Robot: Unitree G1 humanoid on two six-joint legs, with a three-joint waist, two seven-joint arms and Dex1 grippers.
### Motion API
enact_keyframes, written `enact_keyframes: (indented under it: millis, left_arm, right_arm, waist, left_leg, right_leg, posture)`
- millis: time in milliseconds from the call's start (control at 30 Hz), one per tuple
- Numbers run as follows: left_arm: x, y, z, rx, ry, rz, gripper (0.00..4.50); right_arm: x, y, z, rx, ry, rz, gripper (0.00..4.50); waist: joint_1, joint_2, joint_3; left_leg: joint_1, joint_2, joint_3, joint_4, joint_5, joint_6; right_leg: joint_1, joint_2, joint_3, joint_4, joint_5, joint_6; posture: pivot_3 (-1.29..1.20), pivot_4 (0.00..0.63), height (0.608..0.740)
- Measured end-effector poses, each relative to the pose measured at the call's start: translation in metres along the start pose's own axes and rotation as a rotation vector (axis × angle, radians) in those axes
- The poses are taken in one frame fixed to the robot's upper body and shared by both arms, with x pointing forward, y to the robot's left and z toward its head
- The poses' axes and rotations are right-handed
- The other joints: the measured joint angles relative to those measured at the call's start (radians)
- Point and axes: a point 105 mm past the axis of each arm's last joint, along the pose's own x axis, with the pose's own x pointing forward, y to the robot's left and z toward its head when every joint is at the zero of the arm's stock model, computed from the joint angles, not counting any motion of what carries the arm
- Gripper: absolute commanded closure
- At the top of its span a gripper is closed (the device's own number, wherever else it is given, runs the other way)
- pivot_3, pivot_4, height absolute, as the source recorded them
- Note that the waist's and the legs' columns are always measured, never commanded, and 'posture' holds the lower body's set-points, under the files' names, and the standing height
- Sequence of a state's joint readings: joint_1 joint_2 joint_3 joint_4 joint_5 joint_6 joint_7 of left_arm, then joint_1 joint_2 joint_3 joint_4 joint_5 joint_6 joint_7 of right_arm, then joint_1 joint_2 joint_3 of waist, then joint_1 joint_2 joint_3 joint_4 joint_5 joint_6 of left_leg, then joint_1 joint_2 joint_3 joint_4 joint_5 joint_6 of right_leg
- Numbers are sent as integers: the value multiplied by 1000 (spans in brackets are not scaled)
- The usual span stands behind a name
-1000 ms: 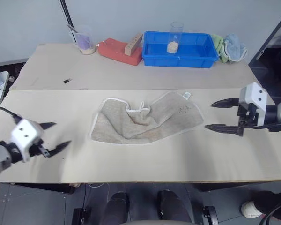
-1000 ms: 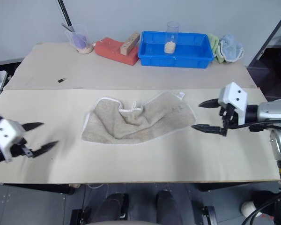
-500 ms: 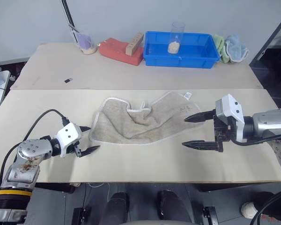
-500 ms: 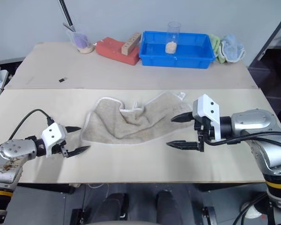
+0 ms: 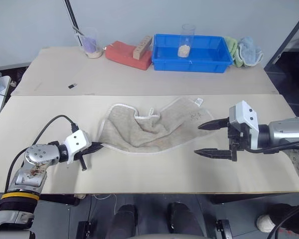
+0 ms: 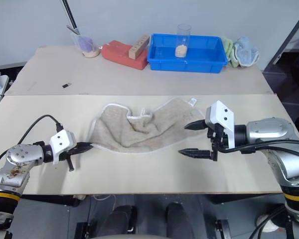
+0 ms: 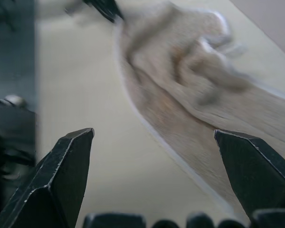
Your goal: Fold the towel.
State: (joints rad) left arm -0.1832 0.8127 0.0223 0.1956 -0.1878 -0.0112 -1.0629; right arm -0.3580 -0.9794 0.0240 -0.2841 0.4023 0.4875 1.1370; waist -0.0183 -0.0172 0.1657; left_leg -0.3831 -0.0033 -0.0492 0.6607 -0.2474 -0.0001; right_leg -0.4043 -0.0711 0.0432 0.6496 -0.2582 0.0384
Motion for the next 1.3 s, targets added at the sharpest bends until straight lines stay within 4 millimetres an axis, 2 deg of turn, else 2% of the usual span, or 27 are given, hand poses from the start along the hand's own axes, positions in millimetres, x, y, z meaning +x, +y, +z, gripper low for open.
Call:
enact_keyframes:
  millis: [100,167,300,367,500,633,667,833,867,1000,1100,1200,1300]
  left_arm:
    - [-10,1,0,-51,20,-1,4487]
    - [-15,4,2,-69,21,13,4487]
    - [-17,6,8,-63,17,31,4487]
    - [-18,6,6,-70,21,36,4487]
    - [-18,2,6,-71,24,39,4500]
    - [-19,0,3,-77,30,48,4500]
    - [-19,1,3,-78,30,52,4500]
    - [-23,5,4,-76,28,74,4500]
    - [-23,6,5,-75,27,75,4500]
    - [-27,8,5,-76,35,73,4500]
    - [-40,12,8,-105,51,53,4500]
    - [-52,17,19,-177,39,26,4500]
    - [-54,43,42,-200,-42,85,4500]
  right_arm:
    - [5,-24,-41,-102,159,-86,0]
    - [12,-36,-56,-128,192,-118,0]
    - [28,-55,-74,-146,218,-141,0]
    - [32,-62,-75,-128,203,-146,0]
    - [36,-71,-79,-99,199,-140,1083]
    - [35,-70,-84,-81,206,-107,2414]
    - [34,-69,-86,-76,207,-98,2867]
    - [32,-67,-89,-53,213,-83,4468]
    - [31,-67,-89,-45,217,-81,4488]
    - [21,-62,-90,-3,225,-57,4488]
    - [6,-51,-82,48,207,-6,4488]
    - [-13,-53,-52,99,137,2,4488]
    - [-29,-80,-14,69,47,-115,4488]
  waist:
    - [-3,0,0]
    - [-6,-1,0]
    - [-9,-1,0]
    - [-10,-1,0]
    - [-16,-1,0]
    - [-13,-1,0]
    - [-12,-1,0]
    - [-8,-1,0]
    - [-8,-1,0]
    - [0,-1,0]
    - [2,0,0]
    - [0,2,2]
    - [-2,2,2]
  left_leg:
    - [-1,0,3,0,0,0]
    - [-1,0,4,0,0,0]
    - [-1,0,3,0,0,0]
    - [-1,1,3,0,0,0]
    - [0,1,1,0,0,0]
    - [0,0,0,0,0,0]
    - [0,0,0,0,0,0]
    - [0,0,-1,0,0,0]
    - [0,0,-1,0,0,0]
    - [-2,0,-1,0,0,0]
    - [-4,0,-2,0,0,0]
    - [-4,0,-3,0,0,0]
    - [0,0,-1,0,0,0]
  right_leg:
    - [-1,0,0,0,0,0]
    - [-2,1,0,0,0,0]
    - [-2,2,1,0,0,-1]
    - [-1,2,1,0,0,-1]
    - [0,1,1,0,1,-1]
    - [0,1,1,0,1,-1]
    - [0,0,1,0,1,-1]
    - [0,0,1,0,1,-1]
    - [0,0,1,0,1,-1]
    - [-1,0,0,0,1,-1]
    - [-4,0,0,0,1,-1]
    - [-4,0,1,1,1,-1]
    - [0,1,0,1,1,-1]
  posture:
    - [0,150,740]
    - [0,150,740]
    - [0,150,740]
    - [0,150,740]
    - [0,150,740]
    - [0,150,740]
    - [0,150,740]
    - [0,150,740]
    - [0,150,740]
    - [0,150,740]
    - [0,150,740]
    - [0,150,740]
    - [0,150,740]
